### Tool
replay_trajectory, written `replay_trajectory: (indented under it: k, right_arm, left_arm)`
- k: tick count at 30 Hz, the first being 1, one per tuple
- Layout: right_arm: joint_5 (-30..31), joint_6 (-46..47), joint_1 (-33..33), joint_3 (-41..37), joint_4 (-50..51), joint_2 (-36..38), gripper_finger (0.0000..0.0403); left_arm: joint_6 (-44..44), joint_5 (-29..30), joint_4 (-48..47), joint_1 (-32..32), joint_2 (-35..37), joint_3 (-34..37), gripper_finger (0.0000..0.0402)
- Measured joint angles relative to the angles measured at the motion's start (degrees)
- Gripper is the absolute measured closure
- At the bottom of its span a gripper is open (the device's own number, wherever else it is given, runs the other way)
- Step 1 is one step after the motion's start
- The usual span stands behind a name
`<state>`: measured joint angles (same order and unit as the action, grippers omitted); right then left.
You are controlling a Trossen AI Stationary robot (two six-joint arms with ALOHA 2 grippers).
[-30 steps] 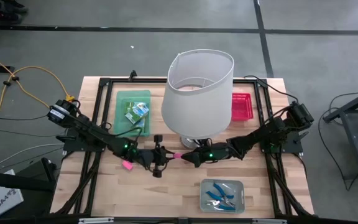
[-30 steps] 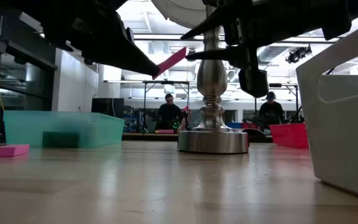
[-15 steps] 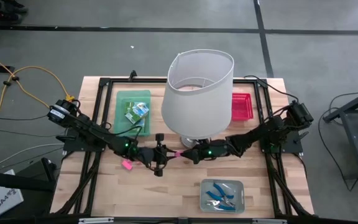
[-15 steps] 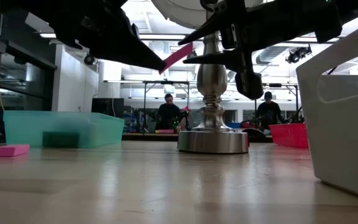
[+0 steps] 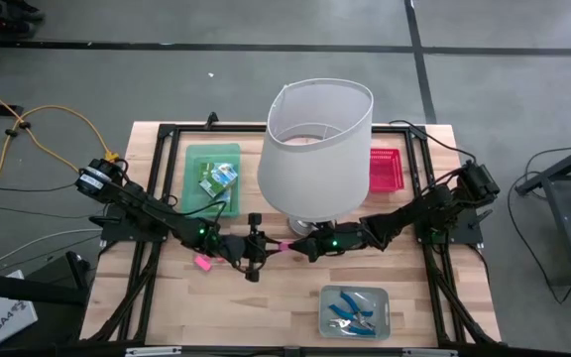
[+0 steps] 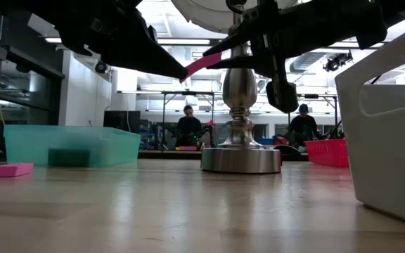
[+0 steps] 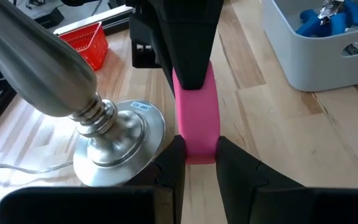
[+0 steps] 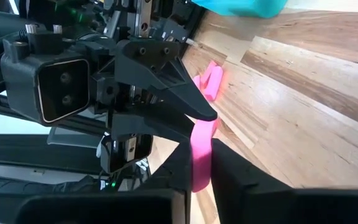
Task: Pick & Place School Supplies
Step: Put the pink eraser into the red bin
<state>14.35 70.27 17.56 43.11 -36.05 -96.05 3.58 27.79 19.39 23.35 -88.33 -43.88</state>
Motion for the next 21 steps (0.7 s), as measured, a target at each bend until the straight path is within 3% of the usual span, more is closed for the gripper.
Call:
replay_trajectory:
  k: [13, 21]
  right_arm:
    - [-2.4, 0.0, 0.0, 0.0, 0.0, 0.0, 0.0376]
    - [-2.3, 0.0, 2.1, 0.0, 1.0, 0.0, 0.0377]
  left_arm:
    - [-0.6, -1.9, 0.6, 0.5, 0.0, 0.0, 0.0286]
    - [-0.6, -2.4, 0.4, 2.1, 0.0, 0.0, 0.0281]
